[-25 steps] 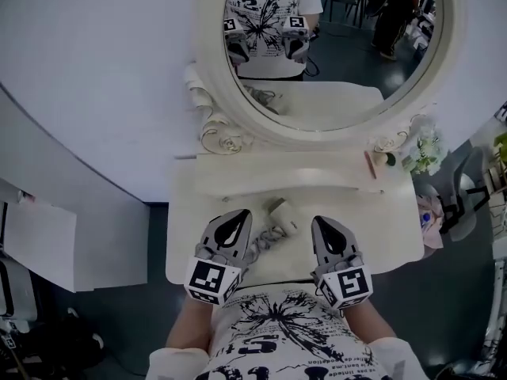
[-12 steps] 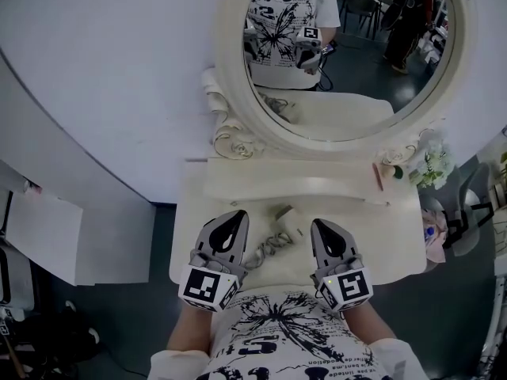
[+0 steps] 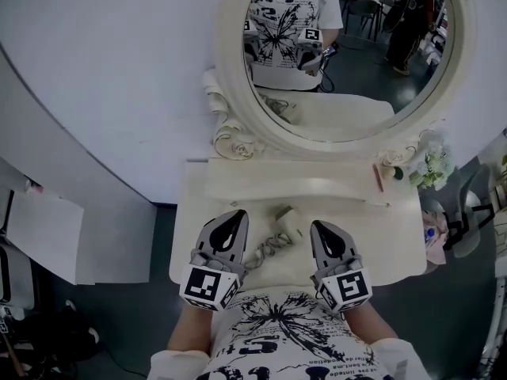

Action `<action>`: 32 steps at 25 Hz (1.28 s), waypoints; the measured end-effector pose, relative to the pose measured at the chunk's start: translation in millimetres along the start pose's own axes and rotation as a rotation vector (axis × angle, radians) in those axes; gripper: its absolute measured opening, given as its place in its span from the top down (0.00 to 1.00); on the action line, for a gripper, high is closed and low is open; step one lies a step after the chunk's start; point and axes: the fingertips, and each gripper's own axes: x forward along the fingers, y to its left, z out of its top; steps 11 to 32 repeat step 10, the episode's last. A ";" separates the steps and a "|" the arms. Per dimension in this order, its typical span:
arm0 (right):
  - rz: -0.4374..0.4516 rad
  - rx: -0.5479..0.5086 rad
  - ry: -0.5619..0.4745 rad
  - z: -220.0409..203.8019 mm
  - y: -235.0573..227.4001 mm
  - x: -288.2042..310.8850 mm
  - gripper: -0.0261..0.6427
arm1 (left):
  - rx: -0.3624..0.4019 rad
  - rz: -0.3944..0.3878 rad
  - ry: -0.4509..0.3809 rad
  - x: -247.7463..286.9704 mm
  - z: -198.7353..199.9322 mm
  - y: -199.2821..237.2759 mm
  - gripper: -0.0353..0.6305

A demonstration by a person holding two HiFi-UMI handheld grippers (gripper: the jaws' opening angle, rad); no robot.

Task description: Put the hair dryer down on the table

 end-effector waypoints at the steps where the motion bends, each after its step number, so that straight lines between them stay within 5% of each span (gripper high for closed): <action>1: 0.006 -0.006 0.001 0.3 1.3 0.0 0.94 | -0.003 0.000 0.000 -0.2 -0.1 0.0 0.91; 32: 0.002 -0.003 0.005 0.0 1.4 -4.1 0.94 | -0.002 -0.016 0.012 1.4 -3.0 -6.7 0.91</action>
